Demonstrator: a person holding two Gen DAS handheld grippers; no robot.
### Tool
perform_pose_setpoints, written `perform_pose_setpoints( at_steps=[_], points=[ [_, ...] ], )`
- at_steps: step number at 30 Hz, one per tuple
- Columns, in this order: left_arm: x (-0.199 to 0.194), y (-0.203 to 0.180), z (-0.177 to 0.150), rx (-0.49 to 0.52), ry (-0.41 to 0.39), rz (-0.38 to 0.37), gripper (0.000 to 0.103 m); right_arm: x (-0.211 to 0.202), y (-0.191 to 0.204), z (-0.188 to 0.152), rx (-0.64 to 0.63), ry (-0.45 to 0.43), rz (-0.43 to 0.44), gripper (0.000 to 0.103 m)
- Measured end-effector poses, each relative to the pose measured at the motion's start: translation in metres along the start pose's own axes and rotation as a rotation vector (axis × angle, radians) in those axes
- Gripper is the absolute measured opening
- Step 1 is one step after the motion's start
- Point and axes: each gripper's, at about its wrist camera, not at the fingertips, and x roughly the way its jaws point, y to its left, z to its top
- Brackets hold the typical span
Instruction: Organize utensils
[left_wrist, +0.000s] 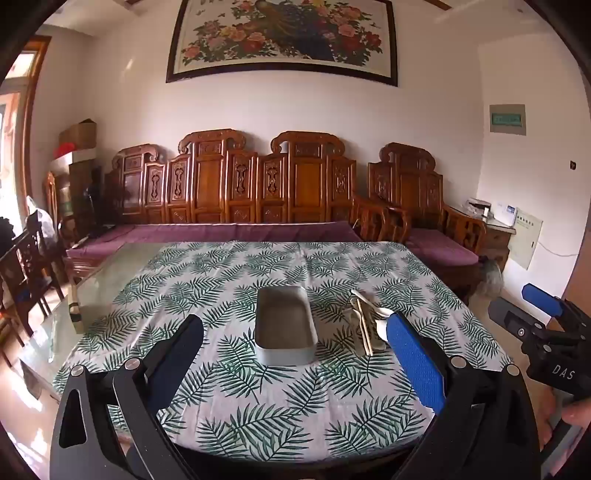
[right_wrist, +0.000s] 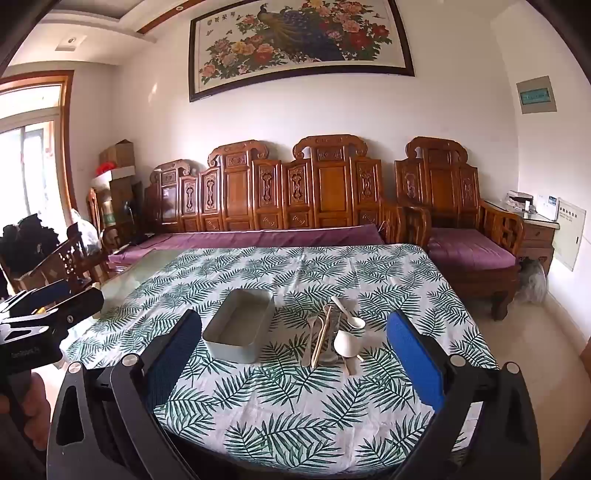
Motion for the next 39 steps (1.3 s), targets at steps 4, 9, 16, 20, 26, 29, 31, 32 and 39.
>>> perform_pose_setpoints(
  at_steps=[4,9,16,20,26,29,31,32,39],
  points=[
    [0.0000,0.0004,-0.0002,-0.002,0.001,-0.001,0.096,0.0000,0.0001,0.0000,-0.002,0.002,-0.002,0.101],
    [0.0004,0.0005,-0.0003,0.000,0.001,0.001,0.096,0.0001,0.0003,-0.0001,-0.003,0.002,-0.002,0.101],
    [-0.0001,0.0019,0.0007,0.003,0.003,-0.001,0.096,0.0004,0.0002,-0.0004,-0.002,0.003,-0.001,0.101],
    [0.0000,0.0027,0.0030,0.004,0.004,-0.004,0.096,0.0004,-0.0002,-0.0003,-0.002,0.003,-0.002,0.101],
    [-0.0030,-0.0022,0.0025,0.014,0.001,-0.004,0.096,0.0007,-0.0005,-0.0005,-0.001,0.004,-0.002,0.101],
    [-0.0033,-0.0025,0.0025,0.014,0.000,-0.004,0.096,0.0007,-0.0002,-0.0007,-0.002,0.004,-0.002,0.101],
    [-0.0033,-0.0028,0.0028,0.014,0.001,-0.003,0.096,0.0005,-0.0006,-0.0006,-0.001,0.004,-0.002,0.101],
    [-0.0032,-0.0030,0.0031,0.014,0.001,-0.004,0.096,0.0004,-0.0007,-0.0005,-0.001,0.003,-0.002,0.101],
    [-0.0058,-0.0059,0.0045,0.021,-0.004,-0.005,0.096,0.0004,-0.0004,-0.0009,0.000,0.005,0.000,0.101]
  ],
)
